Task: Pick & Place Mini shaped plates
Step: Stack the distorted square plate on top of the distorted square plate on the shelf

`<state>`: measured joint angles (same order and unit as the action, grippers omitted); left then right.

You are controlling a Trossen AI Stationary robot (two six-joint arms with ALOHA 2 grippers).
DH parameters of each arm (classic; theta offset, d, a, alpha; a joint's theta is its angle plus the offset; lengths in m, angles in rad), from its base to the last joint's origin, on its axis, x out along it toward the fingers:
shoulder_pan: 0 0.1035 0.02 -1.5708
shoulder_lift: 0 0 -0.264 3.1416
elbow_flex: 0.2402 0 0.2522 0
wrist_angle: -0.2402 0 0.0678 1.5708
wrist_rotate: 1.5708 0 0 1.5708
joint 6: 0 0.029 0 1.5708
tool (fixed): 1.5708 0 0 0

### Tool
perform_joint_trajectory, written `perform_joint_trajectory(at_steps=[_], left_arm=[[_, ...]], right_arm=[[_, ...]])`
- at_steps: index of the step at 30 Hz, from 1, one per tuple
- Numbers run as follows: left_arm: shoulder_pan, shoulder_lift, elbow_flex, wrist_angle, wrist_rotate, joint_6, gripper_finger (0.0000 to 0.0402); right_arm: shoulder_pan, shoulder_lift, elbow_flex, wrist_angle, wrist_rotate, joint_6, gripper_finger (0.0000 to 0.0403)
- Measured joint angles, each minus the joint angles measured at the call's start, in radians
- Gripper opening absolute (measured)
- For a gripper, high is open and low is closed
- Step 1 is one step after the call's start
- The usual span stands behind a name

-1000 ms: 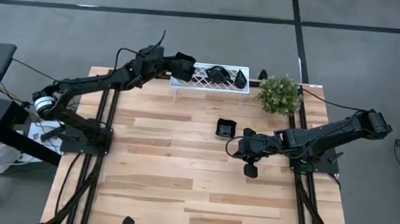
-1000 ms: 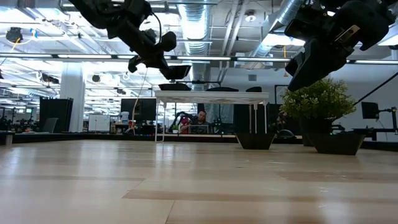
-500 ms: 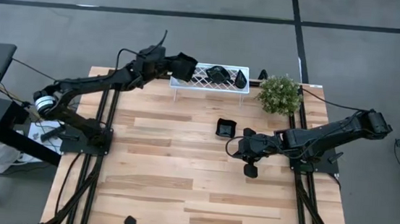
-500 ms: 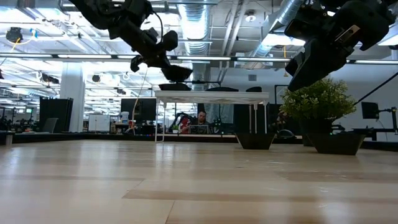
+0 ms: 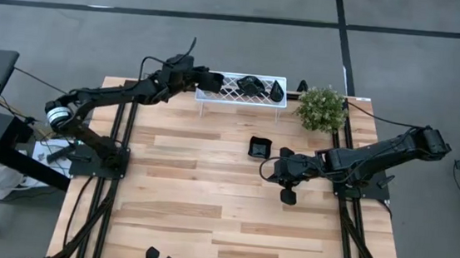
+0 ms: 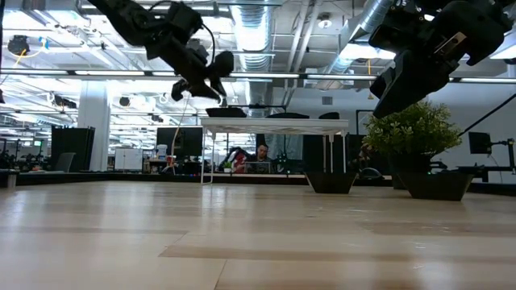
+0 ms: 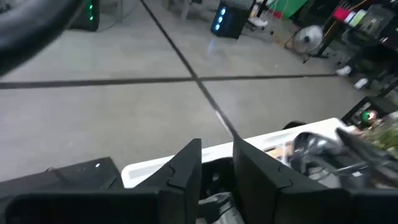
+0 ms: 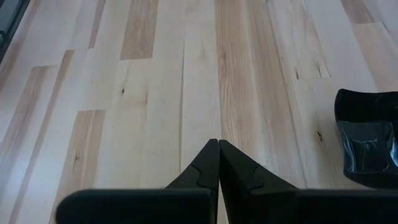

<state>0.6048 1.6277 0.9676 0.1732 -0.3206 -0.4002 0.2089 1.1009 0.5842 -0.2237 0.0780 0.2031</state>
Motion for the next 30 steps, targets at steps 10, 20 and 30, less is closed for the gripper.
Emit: perform_joint_trajectory(at_steps=[10, 20, 30], left_arm=[[-0.173, -0.144, -0.069, 0.027, 0.007, 0.083, 0.0095], [-0.9, -0.079, -0.515, 0.79, -0.101, 0.137, 0.0095], [-1.091, 0.024, -0.563, 1.053, -0.393, 0.219, 0.0095]], right_arm=[[0.0, 0.0, 0.0, 0.0, 0.0, 0.0, 0.0], [0.0, 0.0, 0.0, 0.001, 0.0, 0.0, 0.0], [0.0, 0.0, 0.0, 0.001, 0.0, 0.0, 0.0]])
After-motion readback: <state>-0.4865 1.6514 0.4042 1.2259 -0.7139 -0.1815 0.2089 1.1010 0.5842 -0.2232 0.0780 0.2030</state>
